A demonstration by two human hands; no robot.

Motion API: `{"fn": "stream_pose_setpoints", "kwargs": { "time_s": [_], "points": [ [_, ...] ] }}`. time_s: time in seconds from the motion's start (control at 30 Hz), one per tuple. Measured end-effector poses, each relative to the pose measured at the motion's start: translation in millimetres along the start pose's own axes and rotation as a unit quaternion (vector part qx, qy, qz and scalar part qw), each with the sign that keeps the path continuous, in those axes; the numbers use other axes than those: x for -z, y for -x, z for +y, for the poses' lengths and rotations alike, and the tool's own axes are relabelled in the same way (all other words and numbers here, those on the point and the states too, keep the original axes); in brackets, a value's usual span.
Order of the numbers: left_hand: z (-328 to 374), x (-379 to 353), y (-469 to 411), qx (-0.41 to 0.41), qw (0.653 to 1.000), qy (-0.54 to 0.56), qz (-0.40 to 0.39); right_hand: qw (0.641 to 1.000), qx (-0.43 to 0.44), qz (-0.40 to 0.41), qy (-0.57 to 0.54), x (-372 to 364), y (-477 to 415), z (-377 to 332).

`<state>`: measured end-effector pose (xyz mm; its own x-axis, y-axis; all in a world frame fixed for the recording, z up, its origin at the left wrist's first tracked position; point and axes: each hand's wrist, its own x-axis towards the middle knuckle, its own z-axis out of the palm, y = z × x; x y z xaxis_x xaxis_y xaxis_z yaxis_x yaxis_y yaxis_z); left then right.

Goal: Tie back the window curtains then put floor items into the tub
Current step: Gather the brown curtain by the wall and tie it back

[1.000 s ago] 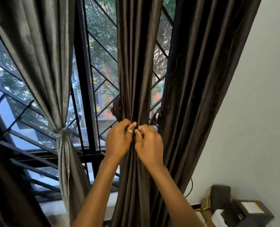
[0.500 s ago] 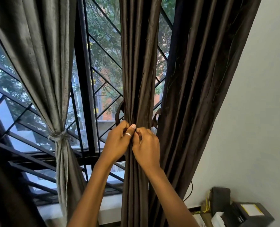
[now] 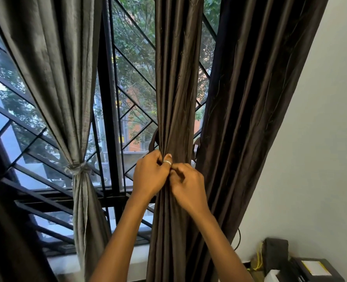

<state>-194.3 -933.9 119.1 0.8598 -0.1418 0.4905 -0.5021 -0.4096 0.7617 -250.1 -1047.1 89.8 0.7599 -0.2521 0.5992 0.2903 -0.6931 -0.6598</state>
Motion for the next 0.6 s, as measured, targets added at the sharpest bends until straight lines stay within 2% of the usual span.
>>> {"fn": "stream_pose_setpoints", "kwargs": {
  "time_s": [0.17,0.23,0.33,0.47,0.6],
  "points": [
    [2.0,-0.5,5.9,-0.038,0.999,-0.038,0.002,0.992,-0.088,0.044,-0.084,32.3,-16.4,-11.4],
    [4.2,-3.2,8.7,-0.044,0.997,-0.057,0.003,0.990,-0.106,0.027,-0.093,33.8,-24.0,-25.3],
    [9.1,-9.3,14.0,-0.062,0.997,-0.055,-0.012,0.990,-0.134,-0.008,-0.042,25.7,-35.7,-42.2],
    [14.6,-14.1,19.7,-0.076,0.995,-0.060,-0.023,0.992,-0.110,0.021,0.062,18.3,-46.0,-43.4],
    [10.1,-4.1,18.6,-0.115,0.989,-0.038,-0.086,0.993,-0.100,0.034,0.044,23.9,-49.4,-34.6]
  ]
}}
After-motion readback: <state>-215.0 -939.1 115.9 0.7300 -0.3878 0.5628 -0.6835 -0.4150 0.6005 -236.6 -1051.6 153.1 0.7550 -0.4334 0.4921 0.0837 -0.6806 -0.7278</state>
